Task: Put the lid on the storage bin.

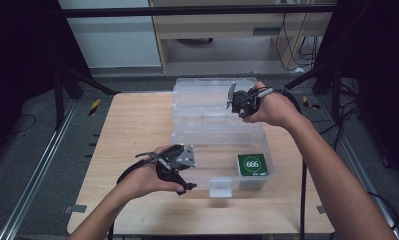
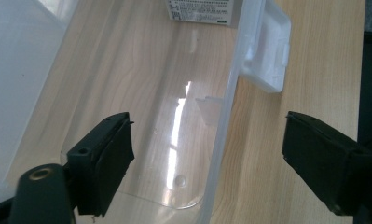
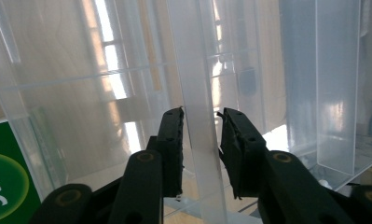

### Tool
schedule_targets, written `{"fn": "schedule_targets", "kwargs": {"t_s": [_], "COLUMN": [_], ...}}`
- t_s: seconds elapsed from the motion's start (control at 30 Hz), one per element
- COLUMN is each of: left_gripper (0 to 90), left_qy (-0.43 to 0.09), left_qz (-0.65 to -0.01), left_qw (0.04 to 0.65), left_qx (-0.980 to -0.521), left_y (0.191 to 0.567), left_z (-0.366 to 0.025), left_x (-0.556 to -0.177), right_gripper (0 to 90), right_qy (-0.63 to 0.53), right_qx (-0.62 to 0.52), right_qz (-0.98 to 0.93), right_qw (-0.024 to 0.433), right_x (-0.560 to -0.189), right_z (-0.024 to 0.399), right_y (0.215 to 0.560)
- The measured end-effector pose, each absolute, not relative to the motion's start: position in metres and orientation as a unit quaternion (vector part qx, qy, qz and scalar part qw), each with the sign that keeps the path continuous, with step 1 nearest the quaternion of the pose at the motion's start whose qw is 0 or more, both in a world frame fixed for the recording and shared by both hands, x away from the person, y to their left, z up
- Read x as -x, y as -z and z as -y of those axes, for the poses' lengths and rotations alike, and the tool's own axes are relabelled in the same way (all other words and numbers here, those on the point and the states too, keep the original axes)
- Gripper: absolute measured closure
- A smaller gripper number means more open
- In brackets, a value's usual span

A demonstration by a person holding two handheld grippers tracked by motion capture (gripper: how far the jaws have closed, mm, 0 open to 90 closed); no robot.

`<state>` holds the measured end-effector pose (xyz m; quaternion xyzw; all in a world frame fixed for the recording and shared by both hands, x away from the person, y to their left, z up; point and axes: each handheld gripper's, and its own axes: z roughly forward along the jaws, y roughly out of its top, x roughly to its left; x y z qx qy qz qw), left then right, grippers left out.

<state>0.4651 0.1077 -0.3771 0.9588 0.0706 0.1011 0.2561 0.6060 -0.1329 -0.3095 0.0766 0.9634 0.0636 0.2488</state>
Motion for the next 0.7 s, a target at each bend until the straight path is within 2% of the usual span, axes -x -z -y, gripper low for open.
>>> {"fn": "schedule_targets", "kwargs": {"t_s": [0.13,0.2,0.27,0.43,0.7], "left_gripper": [23.2,31.5,33.2,47.0,58.5], "left_qy": [-0.094,-0.092,-0.095,-0.089,-0.076], "left_qz": [-0.067,-0.064,-0.063,-0.040,-0.044], "left_qw": [0.248,0.245,0.243,0.222,0.206], "left_qx": [-0.962,-0.963,-0.963,-0.970,-0.975], "left_y": [0.379,0.380,0.381,0.383,0.394], "left_z": [-0.110,-0.110,-0.111,-0.110,-0.105], "left_x": [-0.464,-0.463,-0.462,-0.460,-0.466], "right_gripper": [76.5,77.1,77.2,77.2,77.1], "right_qy": [-0.063,-0.058,-0.059,-0.059,-0.060], "right_qx": [-0.066,-0.064,-0.065,-0.067,-0.068], "right_qz": [-0.965,-0.964,-0.964,-0.963,-0.964], "right_qw": [0.246,0.251,0.253,0.255,0.252], "right_x": [-0.605,-0.603,-0.603,-0.603,-0.604], "right_z": [0.132,0.132,0.131,0.131,0.132], "right_y": [0.308,0.309,0.309,0.310,0.309]}}
